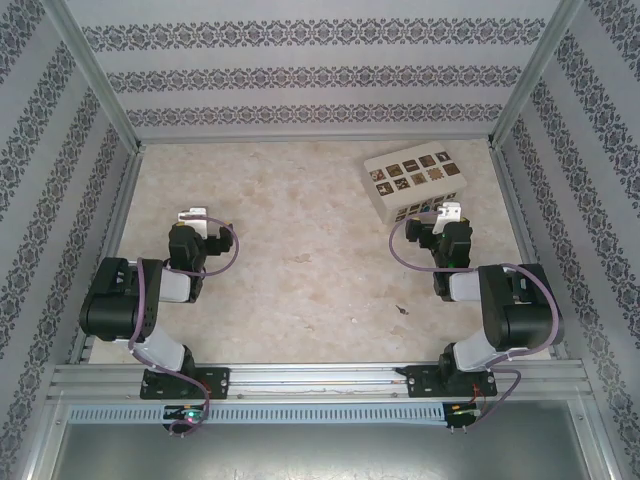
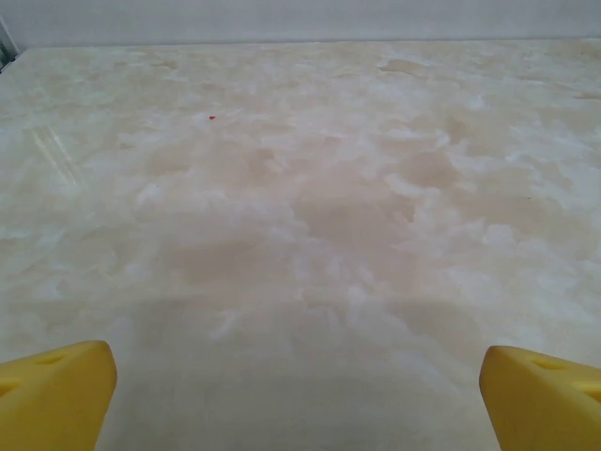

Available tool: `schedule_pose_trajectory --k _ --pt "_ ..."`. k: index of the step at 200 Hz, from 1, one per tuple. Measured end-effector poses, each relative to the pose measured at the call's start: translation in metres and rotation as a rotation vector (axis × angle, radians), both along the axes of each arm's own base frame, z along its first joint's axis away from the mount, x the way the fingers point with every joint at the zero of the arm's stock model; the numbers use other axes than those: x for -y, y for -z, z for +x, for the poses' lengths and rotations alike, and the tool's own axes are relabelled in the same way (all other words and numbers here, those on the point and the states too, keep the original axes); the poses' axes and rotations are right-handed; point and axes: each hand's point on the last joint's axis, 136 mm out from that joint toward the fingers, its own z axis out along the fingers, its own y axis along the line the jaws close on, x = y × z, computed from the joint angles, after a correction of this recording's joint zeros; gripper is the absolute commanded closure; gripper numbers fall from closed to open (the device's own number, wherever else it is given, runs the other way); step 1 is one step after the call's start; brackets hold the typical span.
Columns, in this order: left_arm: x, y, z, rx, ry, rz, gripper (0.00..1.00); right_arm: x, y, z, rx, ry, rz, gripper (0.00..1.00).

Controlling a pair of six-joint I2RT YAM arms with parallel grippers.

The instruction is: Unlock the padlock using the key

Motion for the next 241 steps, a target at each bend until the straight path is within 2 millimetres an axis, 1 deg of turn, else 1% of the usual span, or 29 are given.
schedule_pose_trajectory --k 227,241 --pt "0.0 -0.0002 -0.0002 0.001 0.0 0.0 0.01 0.0 0.0 0.0 0.0 0.0 0.0 0.02" --pt "-0.0001 -0.0032 -0.0016 0.008 -0.001 0.0 0.01 -0.0001 0.0002 -0.0001 -0.002 -0.001 0.0 0.01"
